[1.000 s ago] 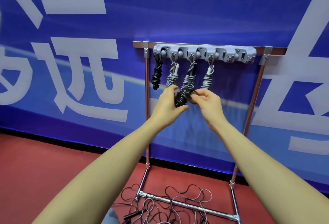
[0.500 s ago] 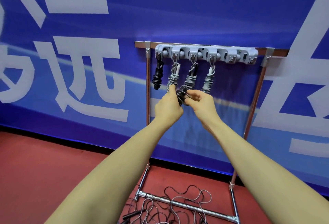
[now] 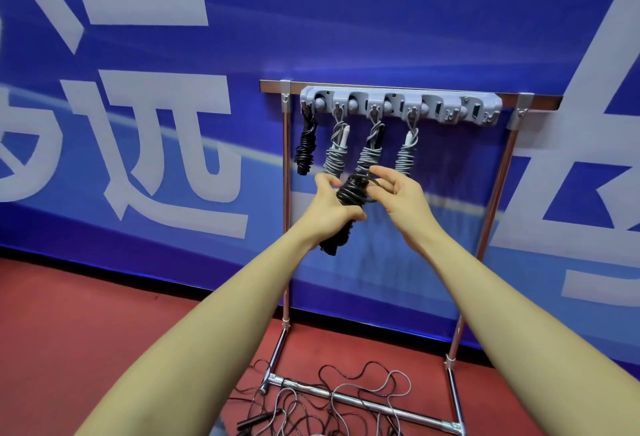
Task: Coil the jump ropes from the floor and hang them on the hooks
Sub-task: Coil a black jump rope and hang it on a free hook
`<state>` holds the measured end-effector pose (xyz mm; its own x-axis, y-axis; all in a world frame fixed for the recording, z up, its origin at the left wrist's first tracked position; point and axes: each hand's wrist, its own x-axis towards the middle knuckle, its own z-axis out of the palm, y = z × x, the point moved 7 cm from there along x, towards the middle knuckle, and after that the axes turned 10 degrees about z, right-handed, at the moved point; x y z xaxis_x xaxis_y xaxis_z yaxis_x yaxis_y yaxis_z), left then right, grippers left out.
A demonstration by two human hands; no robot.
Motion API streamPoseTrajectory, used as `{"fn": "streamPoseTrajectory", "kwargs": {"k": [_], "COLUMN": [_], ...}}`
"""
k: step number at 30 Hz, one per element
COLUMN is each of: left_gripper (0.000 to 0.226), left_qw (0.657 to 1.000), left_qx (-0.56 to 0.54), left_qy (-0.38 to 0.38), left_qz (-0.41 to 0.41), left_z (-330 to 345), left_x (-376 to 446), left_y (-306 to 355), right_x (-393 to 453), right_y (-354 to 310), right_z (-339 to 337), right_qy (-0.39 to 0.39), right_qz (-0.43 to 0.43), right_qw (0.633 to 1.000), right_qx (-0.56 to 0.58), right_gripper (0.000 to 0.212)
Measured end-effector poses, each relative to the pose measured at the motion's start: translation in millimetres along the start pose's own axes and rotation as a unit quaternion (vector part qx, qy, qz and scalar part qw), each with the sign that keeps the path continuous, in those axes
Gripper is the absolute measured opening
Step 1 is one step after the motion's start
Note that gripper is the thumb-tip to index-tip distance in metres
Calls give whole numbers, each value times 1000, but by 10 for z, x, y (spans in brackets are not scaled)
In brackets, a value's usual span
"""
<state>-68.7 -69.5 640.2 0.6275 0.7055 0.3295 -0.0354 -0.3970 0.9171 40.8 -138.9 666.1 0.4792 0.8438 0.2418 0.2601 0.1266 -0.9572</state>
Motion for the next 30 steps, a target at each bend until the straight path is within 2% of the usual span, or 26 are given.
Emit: {"fn": "streamPoseTrajectory", "kwargs": {"k": [3, 5, 7, 9, 11, 15, 18, 22, 26, 30], "left_gripper": [48, 48, 50, 61, 73, 79, 72, 49, 31, 24], "left_qw": [997, 986, 954, 913, 892, 873, 881, 891, 922, 964], "left_qx": [73, 153, 277, 375, 414, 459, 445, 412, 330, 201], "left_qy": [-4, 30, 74, 86, 92, 113, 100, 112, 116, 114], "left_qz": [24, 53, 89, 134, 156, 121, 125, 154, 167, 130], "left_z": [-17, -64, -96, -11, 61, -30, -32, -49, -62, -35], "left_x": [21, 12, -23, -68, -98, -9, 11, -47, -56, -82], "left_y": [25, 75, 142, 191, 228, 251, 256, 245, 259, 213], "right_x": [17, 16, 14, 17, 14, -33, -74, -102, -84, -63], "right_y": [59, 78, 77, 36, -23, -61, -68, -91, -63, -108], "right_z": [-14, -33, -26, -3, 32, 84, 108, 140, 127, 26], "right_qy": [2, 14, 21, 25, 23, 2, -21, -46, -59, -37], "right_qz": [12, 25, 34, 24, 7, -14, -29, -62, -51, -82], "right_qw": [1000, 1000, 999, 999, 999, 1000, 999, 995, 996, 992], "right_qx": [-3, 12, 24, 41, 41, 25, -1, -59, -46, -93], "right_gripper": [28, 23, 24, 27, 29, 29, 37, 46, 51, 33]}}
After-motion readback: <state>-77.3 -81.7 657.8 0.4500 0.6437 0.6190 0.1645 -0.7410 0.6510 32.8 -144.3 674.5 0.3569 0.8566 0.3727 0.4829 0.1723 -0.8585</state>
